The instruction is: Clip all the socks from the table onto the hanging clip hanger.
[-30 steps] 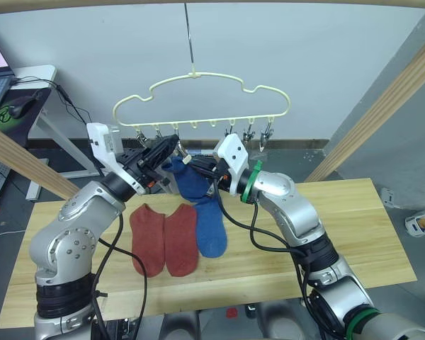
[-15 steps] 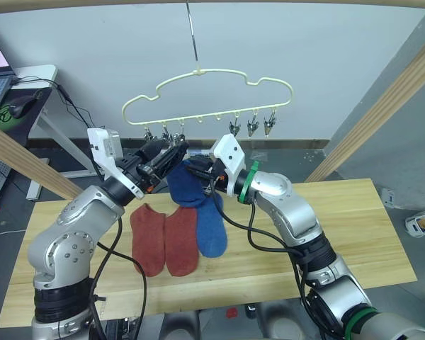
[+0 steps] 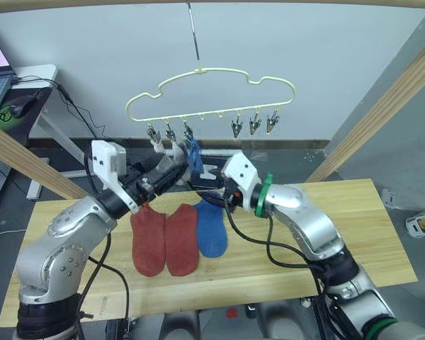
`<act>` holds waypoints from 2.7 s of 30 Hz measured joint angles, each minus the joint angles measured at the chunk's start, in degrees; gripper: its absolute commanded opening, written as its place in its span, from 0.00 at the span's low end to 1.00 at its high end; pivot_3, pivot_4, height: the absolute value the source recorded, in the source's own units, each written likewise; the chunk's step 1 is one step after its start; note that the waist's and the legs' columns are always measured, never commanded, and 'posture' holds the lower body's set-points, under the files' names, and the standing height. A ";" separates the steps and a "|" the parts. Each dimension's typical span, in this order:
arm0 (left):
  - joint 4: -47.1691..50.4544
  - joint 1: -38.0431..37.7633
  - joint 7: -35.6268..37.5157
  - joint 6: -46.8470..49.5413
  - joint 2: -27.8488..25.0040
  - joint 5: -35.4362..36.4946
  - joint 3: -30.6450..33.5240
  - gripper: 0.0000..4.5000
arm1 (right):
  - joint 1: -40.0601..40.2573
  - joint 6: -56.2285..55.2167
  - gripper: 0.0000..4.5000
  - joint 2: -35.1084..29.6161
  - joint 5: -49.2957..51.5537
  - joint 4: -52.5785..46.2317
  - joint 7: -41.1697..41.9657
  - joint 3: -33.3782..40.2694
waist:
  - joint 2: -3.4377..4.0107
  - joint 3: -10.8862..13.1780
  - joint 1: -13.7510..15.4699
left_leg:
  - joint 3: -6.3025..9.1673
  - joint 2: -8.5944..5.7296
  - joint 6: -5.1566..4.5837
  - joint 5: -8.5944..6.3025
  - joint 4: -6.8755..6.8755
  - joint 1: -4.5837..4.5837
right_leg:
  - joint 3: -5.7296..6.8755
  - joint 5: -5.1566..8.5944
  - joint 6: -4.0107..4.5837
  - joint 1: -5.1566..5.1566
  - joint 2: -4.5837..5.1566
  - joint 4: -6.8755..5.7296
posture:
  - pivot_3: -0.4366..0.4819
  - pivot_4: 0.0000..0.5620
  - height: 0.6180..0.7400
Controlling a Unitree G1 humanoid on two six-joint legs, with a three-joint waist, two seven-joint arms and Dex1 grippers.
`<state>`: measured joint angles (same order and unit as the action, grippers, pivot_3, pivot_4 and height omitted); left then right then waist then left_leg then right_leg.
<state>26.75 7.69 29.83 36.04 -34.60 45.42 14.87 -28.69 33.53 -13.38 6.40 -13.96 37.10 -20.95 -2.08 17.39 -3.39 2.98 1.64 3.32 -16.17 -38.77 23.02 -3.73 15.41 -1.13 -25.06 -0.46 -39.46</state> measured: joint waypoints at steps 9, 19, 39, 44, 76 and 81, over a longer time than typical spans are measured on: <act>0.03 -7.11 12.83 -11.40 -5.34 -9.89 -2.24 0.87 | 8.54 2.23 0.70 -4.54 0.74 -11.82 -3.52 5.71 | -0.06 -0.45 -0.03 | -0.11 -0.03 0.05 0.03 -0.02 -0.01 | 0.03 -0.01 0.01 0.00 0.00 -0.01 | 0.39 0.32 1.00; -0.58 -7.29 18.16 -15.34 -6.00 -11.21 -2.08 0.87 | 9.97 4.31 0.57 1.03 1.37 -13.41 -12.41 8.63 | -0.05 -3.27 -0.08 | -0.18 -0.04 0.05 0.03 -0.03 -0.04 | 0.07 -0.02 0.03 0.01 -0.04 -0.06 | 0.40 0.23 1.00; -2.14 -2.25 17.04 -14.60 -5.00 -11.65 -2.29 0.87 | 0.36 2.26 0.50 13.61 -4.05 2.07 -27.40 8.70 | -0.12 -6.03 -0.55 | -0.41 -0.02 0.06 0.06 -0.12 -0.23 | -0.01 -0.13 0.22 0.02 -0.39 -0.47 | 0.42 0.20 1.00; -2.19 -1.23 16.99 -14.00 -4.73 -11.64 -3.30 0.87 | -2.04 -0.43 0.50 14.79 -4.73 6.00 -28.58 9.68 | -0.14 -6.06 -0.61 | -0.41 0.00 0.06 0.06 -0.13 -0.22 | 0.00 -0.14 0.23 0.02 -0.38 -0.48 | 0.43 0.20 1.00; -2.23 -0.69 16.74 -12.50 -4.62 -11.68 -3.37 0.87 | -8.90 -5.81 0.50 20.28 -4.48 17.99 -28.89 12.37 | -0.12 -6.50 -1.31 | -0.43 0.02 0.05 0.06 -0.15 -0.24 | 0.00 -0.17 0.28 0.01 -0.37 -0.58 | 0.45 0.20 1.00; -2.22 -0.80 16.16 -12.49 -4.62 -11.69 -3.37 0.87 | -9.34 -6.81 0.50 20.64 -4.49 18.86 -28.59 12.51 | -0.12 -6.51 -1.32 | -0.42 0.02 0.05 0.06 -0.15 -0.25 | 0.00 -0.18 0.28 0.01 -0.37 -0.59 | 0.45 0.21 1.00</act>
<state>24.52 6.89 46.00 23.55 -39.22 33.73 11.50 -38.03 26.72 7.26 1.91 4.90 8.50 -8.44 -2.20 10.88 -4.71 2.56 1.66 3.37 -16.11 -38.92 22.77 -3.73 15.23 -0.85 -25.05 -0.84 -40.05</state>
